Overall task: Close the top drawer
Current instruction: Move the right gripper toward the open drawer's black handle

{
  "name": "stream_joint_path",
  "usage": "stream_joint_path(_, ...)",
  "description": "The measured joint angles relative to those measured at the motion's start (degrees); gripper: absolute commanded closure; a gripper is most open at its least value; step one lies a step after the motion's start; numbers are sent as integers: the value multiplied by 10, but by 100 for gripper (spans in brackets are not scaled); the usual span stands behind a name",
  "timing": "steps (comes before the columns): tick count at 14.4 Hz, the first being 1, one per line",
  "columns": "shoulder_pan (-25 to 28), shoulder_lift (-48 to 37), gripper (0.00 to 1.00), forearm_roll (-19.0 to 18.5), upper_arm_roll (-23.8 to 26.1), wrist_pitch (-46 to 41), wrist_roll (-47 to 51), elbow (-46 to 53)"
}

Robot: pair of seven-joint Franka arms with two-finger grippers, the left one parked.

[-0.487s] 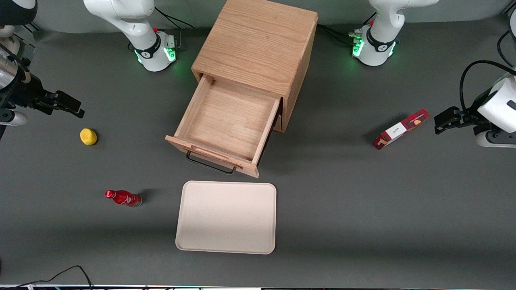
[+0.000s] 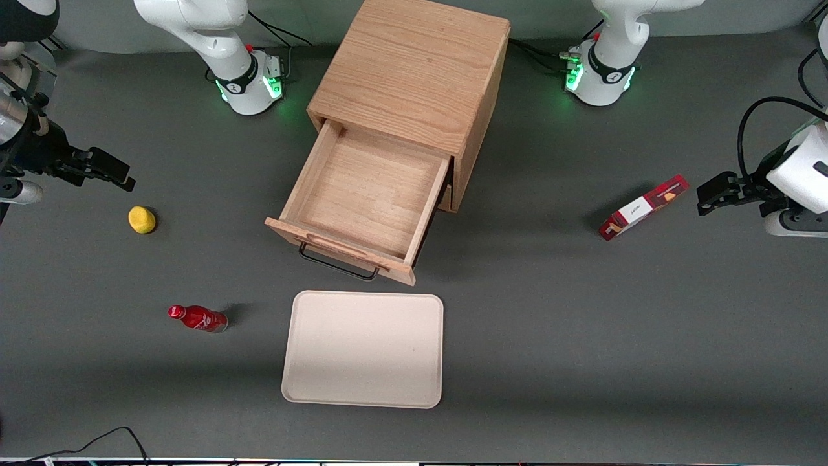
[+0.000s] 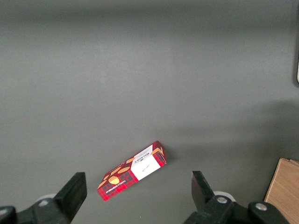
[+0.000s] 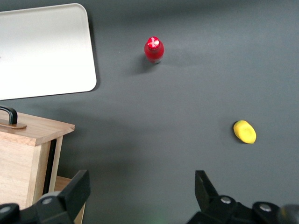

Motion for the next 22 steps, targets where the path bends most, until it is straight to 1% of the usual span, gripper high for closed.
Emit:
stream_joint_path(5, 0, 9, 0, 0, 1, -1, 0, 14)
stream_joint_path(9, 2, 9, 0, 1, 4, -43, -1, 17)
stream_joint_path(12, 7, 28, 0, 1, 19, -46, -4, 53)
stream_joint_path(15, 9, 92, 0, 2, 72, -62, -22, 141)
stream_joint_path(18, 12, 184, 0, 1, 126, -64, -31, 243)
stream_joint_path(20, 32, 245, 0, -3, 138, -63, -63, 306)
stream_joint_path(22, 65, 293, 0, -19, 139, -53, -91, 357)
